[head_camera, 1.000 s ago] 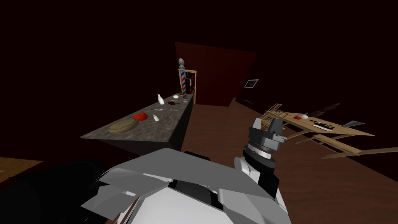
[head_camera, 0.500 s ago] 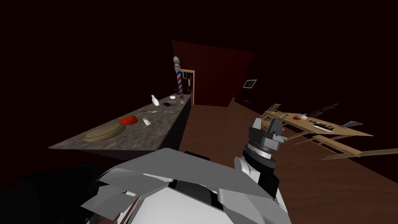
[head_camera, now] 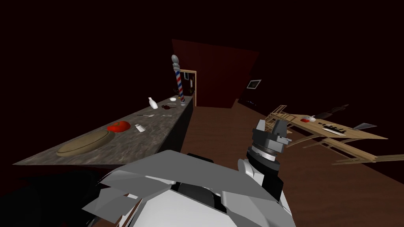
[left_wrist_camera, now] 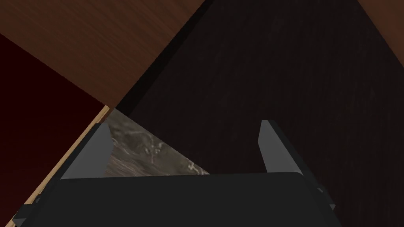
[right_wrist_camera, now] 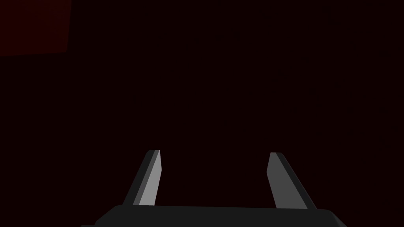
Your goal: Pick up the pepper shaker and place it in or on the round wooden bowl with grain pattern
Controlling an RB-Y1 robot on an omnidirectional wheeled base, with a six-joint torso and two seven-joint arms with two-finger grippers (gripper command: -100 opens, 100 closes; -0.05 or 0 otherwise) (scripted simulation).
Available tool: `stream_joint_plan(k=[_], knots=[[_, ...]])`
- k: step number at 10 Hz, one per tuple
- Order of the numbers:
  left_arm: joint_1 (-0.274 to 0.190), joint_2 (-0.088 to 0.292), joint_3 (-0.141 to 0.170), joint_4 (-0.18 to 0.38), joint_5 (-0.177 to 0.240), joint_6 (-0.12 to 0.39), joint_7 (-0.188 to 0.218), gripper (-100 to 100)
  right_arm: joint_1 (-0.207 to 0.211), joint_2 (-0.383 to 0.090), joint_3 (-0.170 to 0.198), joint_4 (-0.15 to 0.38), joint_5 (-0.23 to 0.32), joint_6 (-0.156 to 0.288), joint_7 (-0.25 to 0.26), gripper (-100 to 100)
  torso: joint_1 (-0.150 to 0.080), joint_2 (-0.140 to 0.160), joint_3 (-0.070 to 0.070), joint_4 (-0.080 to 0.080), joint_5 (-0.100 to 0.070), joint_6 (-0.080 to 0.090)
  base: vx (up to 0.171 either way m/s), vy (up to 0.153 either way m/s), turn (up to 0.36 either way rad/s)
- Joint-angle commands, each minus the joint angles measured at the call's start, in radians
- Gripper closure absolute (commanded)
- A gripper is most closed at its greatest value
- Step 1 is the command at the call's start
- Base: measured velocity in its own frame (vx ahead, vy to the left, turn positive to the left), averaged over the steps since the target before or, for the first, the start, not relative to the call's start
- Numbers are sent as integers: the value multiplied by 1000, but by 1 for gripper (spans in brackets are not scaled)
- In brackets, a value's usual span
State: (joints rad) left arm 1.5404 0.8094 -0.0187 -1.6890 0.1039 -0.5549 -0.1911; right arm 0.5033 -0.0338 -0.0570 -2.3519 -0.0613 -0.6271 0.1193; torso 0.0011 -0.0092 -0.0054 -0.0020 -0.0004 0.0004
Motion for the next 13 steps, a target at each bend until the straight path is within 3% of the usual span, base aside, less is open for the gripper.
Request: stream_joint_plan(k=[1,2,3,5,10,11,13], knots=[[25,50,12,50,14,6,-1,-100,0,0,0,0,0,0,0,0,0,0,0,0,0,0,195,5,-13],[25,56,12,55,14,6,-1,-100,0,0,0,0,0,0,0,0,0,-2,-1,0,0,0,142,-3,-5],[46,95,25,86,25,12,2,-100,0,0,0,0,0,0,0,0,0,0,0,0,0,0,144,-2,-8],[63,135,40,114,37,17,6,-100,0,0,0,0,0,0,0,0,1,-1,0,0,0,0,164,18,-7],[108,304,118,238,90,48,42,-100,0,0,0,0,0,0,0,0,4,-6,-4,-1,1,1,222,60,-13],[108,313,118,238,90,48,42,-100,0,0,0,0,0,0,0,0,5,-5,-3,-1,2,1,128,54,-15],[109,373,149,281,109,61,59,-100,0,0,0,0,0,0,0,0,3,1,0,0,1,0,139,59,-14]])
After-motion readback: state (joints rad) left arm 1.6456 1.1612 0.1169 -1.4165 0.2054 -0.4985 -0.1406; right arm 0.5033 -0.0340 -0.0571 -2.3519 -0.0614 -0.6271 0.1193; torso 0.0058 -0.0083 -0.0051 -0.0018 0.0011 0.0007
